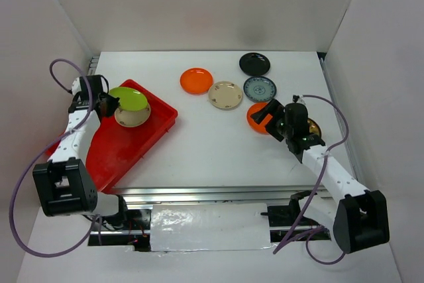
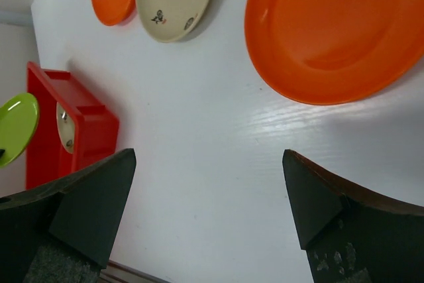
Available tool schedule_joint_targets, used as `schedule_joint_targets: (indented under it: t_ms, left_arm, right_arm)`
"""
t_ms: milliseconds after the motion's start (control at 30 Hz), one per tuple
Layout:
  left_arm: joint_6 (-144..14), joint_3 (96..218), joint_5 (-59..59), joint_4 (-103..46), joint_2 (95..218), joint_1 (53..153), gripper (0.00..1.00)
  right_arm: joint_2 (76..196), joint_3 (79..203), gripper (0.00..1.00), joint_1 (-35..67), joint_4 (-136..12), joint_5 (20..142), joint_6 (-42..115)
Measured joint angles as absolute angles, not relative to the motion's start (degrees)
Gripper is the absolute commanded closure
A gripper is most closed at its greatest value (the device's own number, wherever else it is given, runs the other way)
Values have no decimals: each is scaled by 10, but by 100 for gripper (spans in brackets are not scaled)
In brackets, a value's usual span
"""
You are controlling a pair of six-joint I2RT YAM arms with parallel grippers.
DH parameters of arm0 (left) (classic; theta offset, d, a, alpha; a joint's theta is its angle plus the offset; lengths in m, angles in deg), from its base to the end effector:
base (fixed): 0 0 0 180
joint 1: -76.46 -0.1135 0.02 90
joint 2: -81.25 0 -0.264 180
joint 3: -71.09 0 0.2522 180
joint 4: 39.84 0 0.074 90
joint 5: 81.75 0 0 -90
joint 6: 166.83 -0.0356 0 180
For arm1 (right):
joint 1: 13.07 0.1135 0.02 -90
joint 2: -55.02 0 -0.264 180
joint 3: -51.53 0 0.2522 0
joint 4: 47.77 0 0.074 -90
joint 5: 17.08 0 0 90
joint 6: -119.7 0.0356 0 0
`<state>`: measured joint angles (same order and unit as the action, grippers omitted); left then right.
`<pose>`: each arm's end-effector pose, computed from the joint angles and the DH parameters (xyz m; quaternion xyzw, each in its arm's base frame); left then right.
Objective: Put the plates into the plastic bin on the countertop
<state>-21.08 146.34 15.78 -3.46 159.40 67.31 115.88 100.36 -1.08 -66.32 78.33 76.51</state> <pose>0.2977 0.0527 0.2899 -0.5075 0.7458 -0.1146 0.4160 0.2266 0.0515 0.2358 0.2373 0.8348 0.2787 0.4112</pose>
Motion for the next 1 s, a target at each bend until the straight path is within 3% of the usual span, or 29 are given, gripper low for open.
schedule_joint_targets:
  t_ms: [267, 367, 400, 433, 467, 500, 733, 1000]
  left_arm:
    - [-194, 1488, 193, -23, 1716, 657, 98]
    - [-192, 1502, 193, -25, 1747, 657, 79]
    - [-191, 1510, 189, -28, 1753, 657, 54]
    - [-190, 1517, 189, -30, 1758, 657, 41]
    - [-189, 1523, 189, -33, 1761, 656, 17]
    - [-193, 1525, 189, -34, 1762, 657, 1]
    - [-182, 1541, 218, 23, 1763, 670, 1]
    - [-185, 1560, 236, 85, 1761, 691, 1]
  right_arm:
    - [1116, 970, 0, -49, -671, 810, 748]
    - [1105, 960, 0, -62, -670, 821, 747]
    - [1101, 957, 0, -65, -671, 824, 746]
    - [1097, 954, 0, -67, -672, 827, 746]
    - [1092, 951, 0, -69, -672, 829, 746]
    - [1088, 948, 0, -70, -672, 830, 746]
    - [1074, 936, 0, -70, -680, 823, 762]
    - [1046, 897, 0, -28, -729, 693, 848]
